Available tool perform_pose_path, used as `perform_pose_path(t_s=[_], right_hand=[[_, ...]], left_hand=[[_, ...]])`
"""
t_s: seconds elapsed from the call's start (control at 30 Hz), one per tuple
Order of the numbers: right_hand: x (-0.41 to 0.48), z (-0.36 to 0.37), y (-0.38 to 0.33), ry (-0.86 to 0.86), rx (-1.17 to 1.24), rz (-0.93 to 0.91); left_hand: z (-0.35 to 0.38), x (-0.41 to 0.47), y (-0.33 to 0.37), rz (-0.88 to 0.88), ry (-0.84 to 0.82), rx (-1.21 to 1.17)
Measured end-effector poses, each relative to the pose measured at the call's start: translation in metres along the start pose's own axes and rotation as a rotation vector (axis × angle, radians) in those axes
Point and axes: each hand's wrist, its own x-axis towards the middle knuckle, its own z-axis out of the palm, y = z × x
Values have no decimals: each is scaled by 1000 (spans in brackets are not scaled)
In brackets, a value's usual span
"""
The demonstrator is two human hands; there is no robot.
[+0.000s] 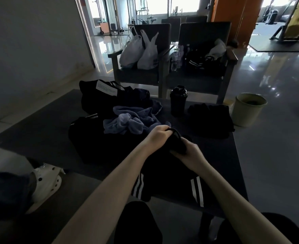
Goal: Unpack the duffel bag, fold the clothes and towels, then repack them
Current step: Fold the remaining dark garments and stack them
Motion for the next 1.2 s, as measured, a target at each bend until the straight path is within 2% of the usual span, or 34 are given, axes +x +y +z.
perform_pose_path(t_s=[0.07,0.17,0.27,0.33,0.4,0.47,0.57,0.7,0.8,0.97,1.07,1.2], right_hand=[[3,-10,-2,75,112,42],[4,-39,-2,152,317,180],[0,-61,-8,100,369,264],[-1,-70,-11,66,413,295],[-2,-79,-14,32,437,324],[-4,-87,-15,-40,391,330],[-9,-96,-14,-142,259,321],[-11,-107,-12,-39,230,288],[-9,-106,-11,-30,196,256],[-14,-109,1,22,65,236],[-24,-123,-1,-39,124,243],[-32,-146,-11,-186,200,268]], left_hand=[[-5,-4,5,-44,-68,-29],[-20,-10,2,-71,-184,221],[-23,-17,0,-71,-354,495],[-19,-16,0,7,-381,551],[-15,-15,4,22,-289,363],[-18,-13,10,-58,-214,55],[-27,-14,18,-153,-237,-185],[-37,-15,32,-137,-90,-198],[-38,-15,40,-146,-24,-158],[-48,-16,54,-178,282,-163],[-65,-17,57,-231,368,-237],[-72,-21,66,-200,398,-242]])
